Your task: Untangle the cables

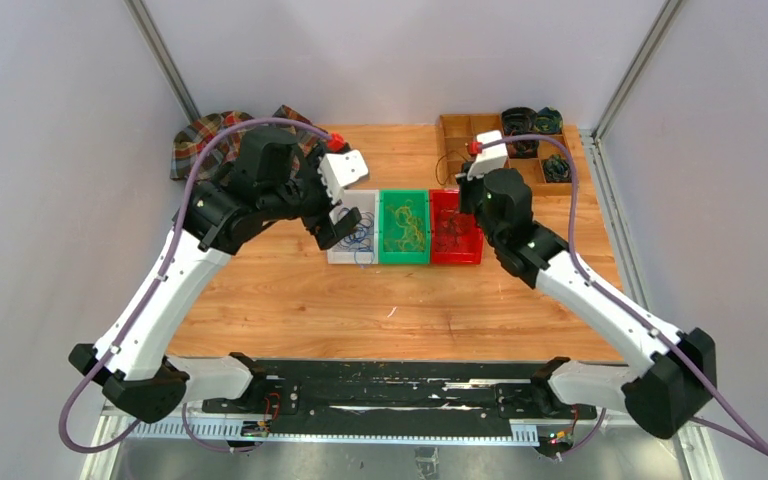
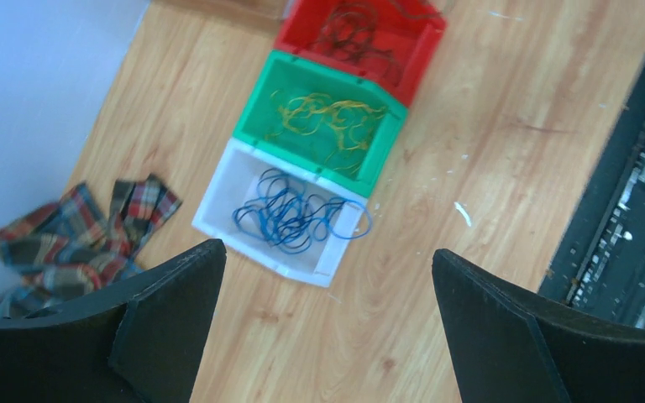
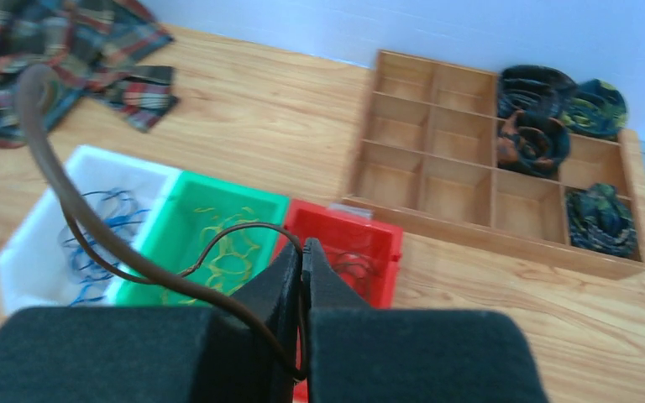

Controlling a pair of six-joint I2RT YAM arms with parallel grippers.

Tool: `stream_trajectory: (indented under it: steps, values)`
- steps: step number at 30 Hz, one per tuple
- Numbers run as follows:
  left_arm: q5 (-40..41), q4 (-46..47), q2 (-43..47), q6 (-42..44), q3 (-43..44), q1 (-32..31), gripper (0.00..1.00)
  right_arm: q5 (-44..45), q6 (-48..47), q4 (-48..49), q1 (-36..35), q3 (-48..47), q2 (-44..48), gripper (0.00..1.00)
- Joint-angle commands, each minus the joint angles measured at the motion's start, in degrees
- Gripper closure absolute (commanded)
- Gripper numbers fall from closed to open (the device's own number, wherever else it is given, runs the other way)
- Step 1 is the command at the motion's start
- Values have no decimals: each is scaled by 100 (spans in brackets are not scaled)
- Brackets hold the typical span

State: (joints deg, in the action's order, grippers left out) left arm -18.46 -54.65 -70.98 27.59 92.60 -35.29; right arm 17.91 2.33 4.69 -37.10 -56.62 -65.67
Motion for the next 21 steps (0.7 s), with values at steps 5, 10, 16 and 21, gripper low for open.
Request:
stream_trajectory:
  steps: [5,10,16,21]
  values:
    - [-45,218,-419,-726,254,1194,2,414,-528,232,602,-782,-1363,99]
    - [147,218,-371,-628,91,1306,2,466,-880,456,673,-931,-2102,99]
    - [105,214,-250,-627,-29,1376,2,962,-811,244,770,-1033,-2730,99]
    - [0,220,-213,-557,60,1446,2,823,-350,-69,766,-1076,-2956,93]
